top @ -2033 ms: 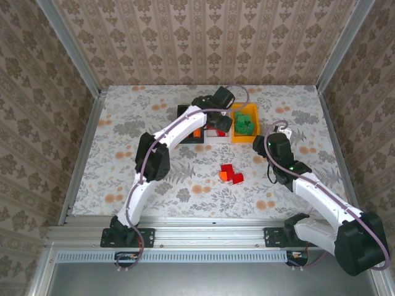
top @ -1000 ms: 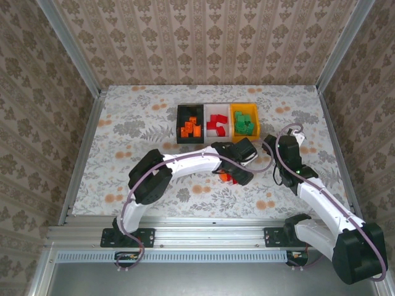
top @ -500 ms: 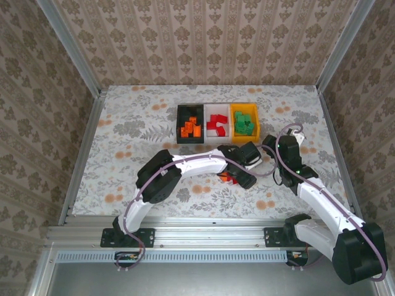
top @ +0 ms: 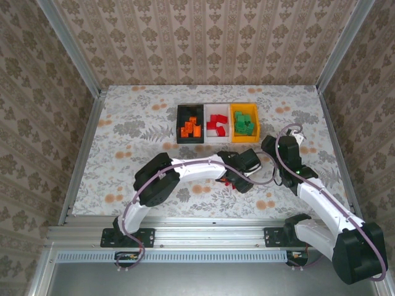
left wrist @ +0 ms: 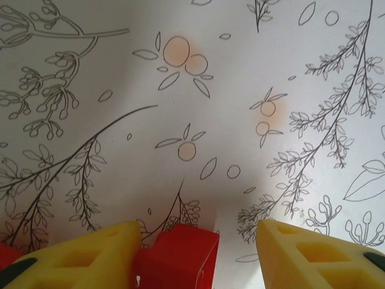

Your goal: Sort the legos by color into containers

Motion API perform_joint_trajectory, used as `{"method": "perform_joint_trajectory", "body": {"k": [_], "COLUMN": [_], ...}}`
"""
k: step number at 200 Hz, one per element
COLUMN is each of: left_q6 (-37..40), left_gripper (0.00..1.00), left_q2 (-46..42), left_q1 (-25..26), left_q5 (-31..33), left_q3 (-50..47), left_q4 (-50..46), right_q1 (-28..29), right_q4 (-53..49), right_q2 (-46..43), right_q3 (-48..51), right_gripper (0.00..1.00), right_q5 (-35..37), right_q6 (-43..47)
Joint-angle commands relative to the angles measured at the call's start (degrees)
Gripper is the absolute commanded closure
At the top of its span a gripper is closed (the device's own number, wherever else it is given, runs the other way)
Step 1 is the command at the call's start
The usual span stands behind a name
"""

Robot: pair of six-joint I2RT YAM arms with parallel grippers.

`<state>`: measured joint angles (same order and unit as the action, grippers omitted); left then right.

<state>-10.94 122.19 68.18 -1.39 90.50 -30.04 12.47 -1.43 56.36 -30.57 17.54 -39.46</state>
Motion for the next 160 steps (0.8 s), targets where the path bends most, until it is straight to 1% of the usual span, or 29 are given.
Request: {"method": "perform_joint_trajectory", "body": {"k": [1, 28, 47, 99, 131, 160], "left_q6": [-1.8, -1.6, -1.4, -2.4, -2.6, -2.5], "left_gripper": [0.47, 0.47, 0.54, 0.59, 0.66, 0.67], "left_q2": [-0.9, -1.3, -1.4, -1.6, -1.9, -3.7], "left_q1": [0.7, 1.8, 2.5, 3.1, 3.4, 3.4], "left_q5": [1.4, 3.3, 5.0, 5.6, 6.5, 7.7], "left_q3": [-2.0, -1.1, -0.3, -1.2, -1.2, -0.9], "left_q4": [-2.7, -3.9, -4.9, -4.6, -4.8, -4.6], "right_q1": [-0.3, -0.3, -0.3, -0.3, -0.3, -0.3], "right_q4": [1.3, 1.3, 1.3, 1.3, 1.3, 1.2], "right_q2": [0.2, 0.2, 0.2, 0.1, 0.0, -0.2], "right_q3": [0.5, 0.5, 0.5, 0.5, 0.5, 0.5], "right_gripper": [0.3, 0.3, 0.3, 0.3, 0.3, 0.3], "right_q5": [-0.7, -0.8, -0.9, -1.2, -1.2, -0.9], "right_q6": [-0.6, -0.6, -0.6, -0.5, -0.5, -0.5]}}
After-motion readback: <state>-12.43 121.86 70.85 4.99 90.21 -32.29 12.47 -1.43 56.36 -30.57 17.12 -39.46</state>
